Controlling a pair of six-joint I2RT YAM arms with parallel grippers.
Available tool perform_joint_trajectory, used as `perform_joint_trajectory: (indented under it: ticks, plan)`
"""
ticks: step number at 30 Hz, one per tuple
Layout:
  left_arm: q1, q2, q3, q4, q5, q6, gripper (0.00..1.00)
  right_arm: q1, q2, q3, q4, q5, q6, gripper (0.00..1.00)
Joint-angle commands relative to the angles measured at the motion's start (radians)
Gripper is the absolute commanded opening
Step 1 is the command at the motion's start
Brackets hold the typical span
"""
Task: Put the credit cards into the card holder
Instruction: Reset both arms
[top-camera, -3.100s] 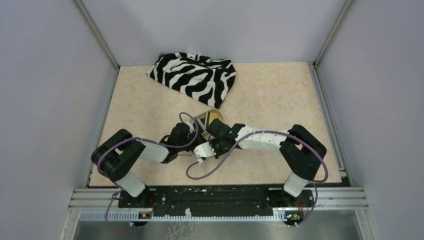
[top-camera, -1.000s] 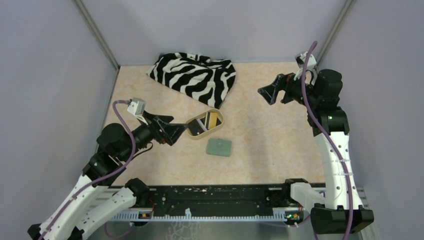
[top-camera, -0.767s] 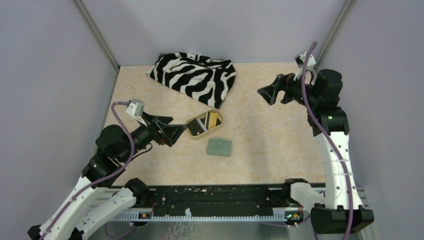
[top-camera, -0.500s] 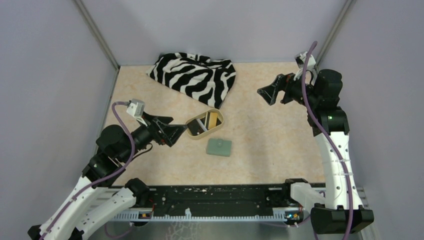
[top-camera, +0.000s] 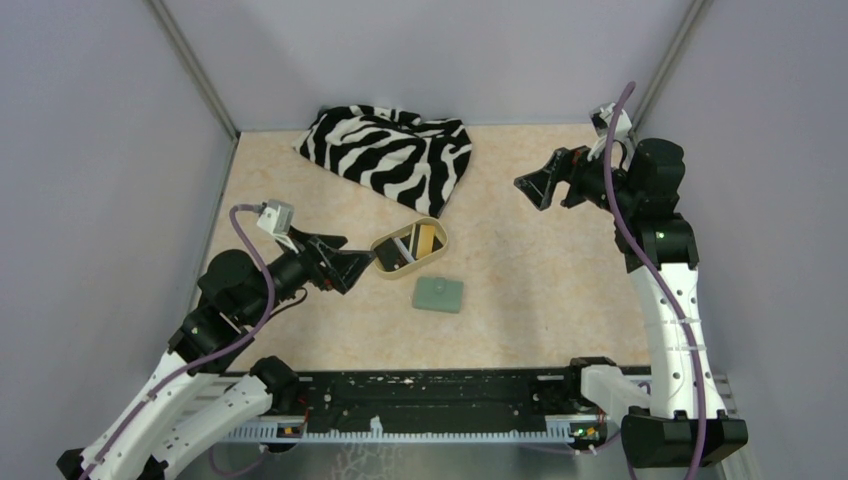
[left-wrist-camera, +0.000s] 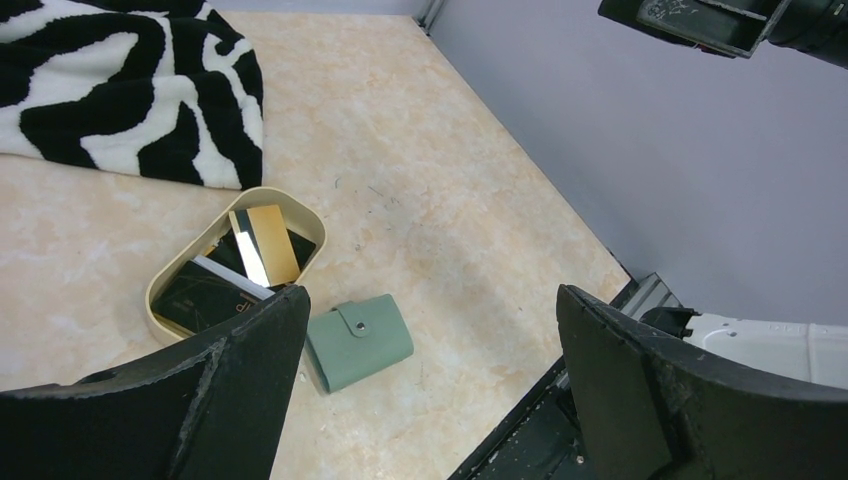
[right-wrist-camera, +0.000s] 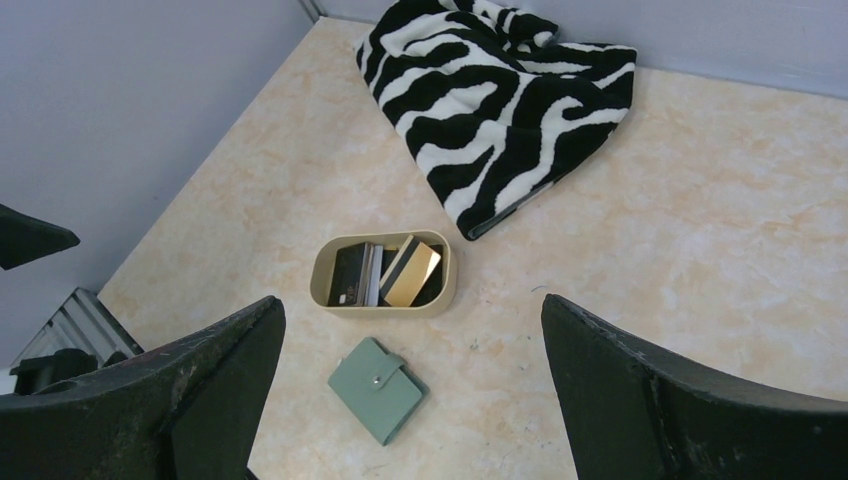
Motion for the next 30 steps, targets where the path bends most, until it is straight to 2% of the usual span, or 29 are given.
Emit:
perform_joint_trajectory:
  ticks: [1,30]
  plan:
    - [0.0,-0.01,-0.007,0.013,-0.011,0.005,0.99,-0.002,-0.003,0.021,0.047,-0.015,0.015,0.98]
    - [0.0,-0.017,-0.011,0.006,-0.019,0.006,0.99,-0.001,-0.008,0.027,0.046,0.0,0.013,0.99]
